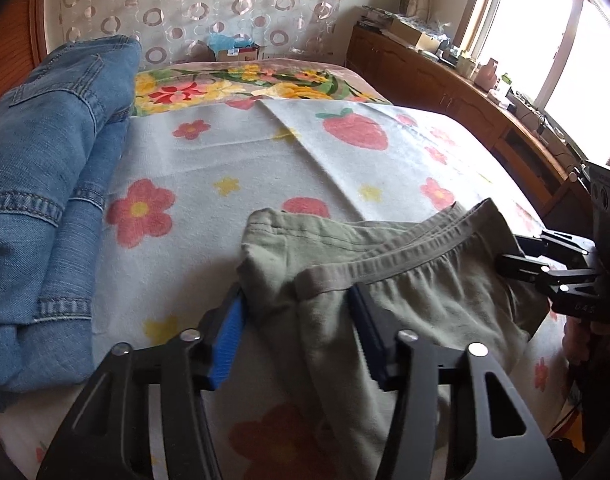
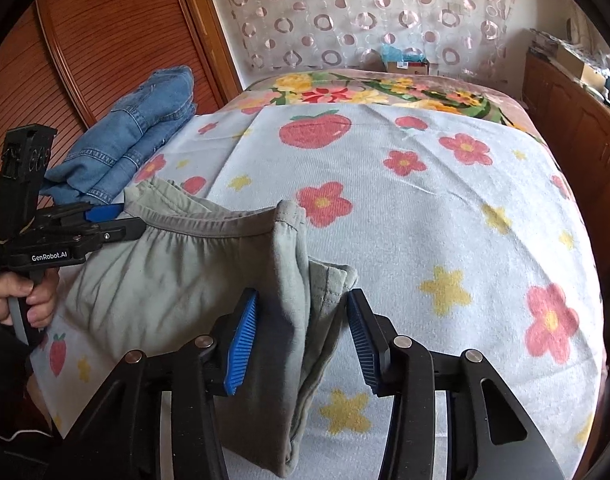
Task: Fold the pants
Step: 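Close both grippers on the folded olive shorts' edge, then lift the olive shorts with both grippers and carry them onto the folded jeans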
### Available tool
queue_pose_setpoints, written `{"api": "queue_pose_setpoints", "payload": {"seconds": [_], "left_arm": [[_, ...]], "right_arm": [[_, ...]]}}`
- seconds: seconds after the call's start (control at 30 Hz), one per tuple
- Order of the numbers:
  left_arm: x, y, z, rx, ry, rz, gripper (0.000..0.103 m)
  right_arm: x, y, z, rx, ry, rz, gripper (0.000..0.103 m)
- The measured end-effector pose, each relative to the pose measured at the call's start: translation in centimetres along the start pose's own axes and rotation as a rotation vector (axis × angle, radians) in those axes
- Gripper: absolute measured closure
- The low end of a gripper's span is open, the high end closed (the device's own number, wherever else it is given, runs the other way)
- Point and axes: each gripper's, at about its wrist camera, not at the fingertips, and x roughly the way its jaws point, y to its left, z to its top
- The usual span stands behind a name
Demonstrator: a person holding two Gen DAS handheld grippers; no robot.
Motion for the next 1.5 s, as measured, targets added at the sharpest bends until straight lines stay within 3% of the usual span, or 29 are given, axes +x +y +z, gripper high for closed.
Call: {"api": "queue_pose_setpoints", "payload": {"seconds": [0.2,0.4,1.03,1.3,1.5], "left_arm": [[-0.3,-0.4,0.0,0.0,-0.02,-0.007,0.07],[-1.2,-1.0,-0.2,0.005,-0.05,-0.01,0.084],[-9.2,-4.2,-1.5,0.046,-0.227,0.006,0.088],[-11.8,-3.7,-0.1,0.046,-0.288,0.046,0.088],[-14.0,-2.2,1.4,0.033,-0.343,0.104,0.088]], "right_arm": [[0.0,0.5,-0.2,-0.028,0.005,-0.003,0.082],[-0.6,0.6,-0.5,-0.029,-0.012,0.014,0.093],[-7.9,4.0,-2.6,-0.097,-0.19,0.009,0.095],[-9.3,4.6,-0.9,-0.137,-0.247,0.014,0.095],[-8.7,5.4,2.1,-0.204,-0.275,0.023,0.095]]}}
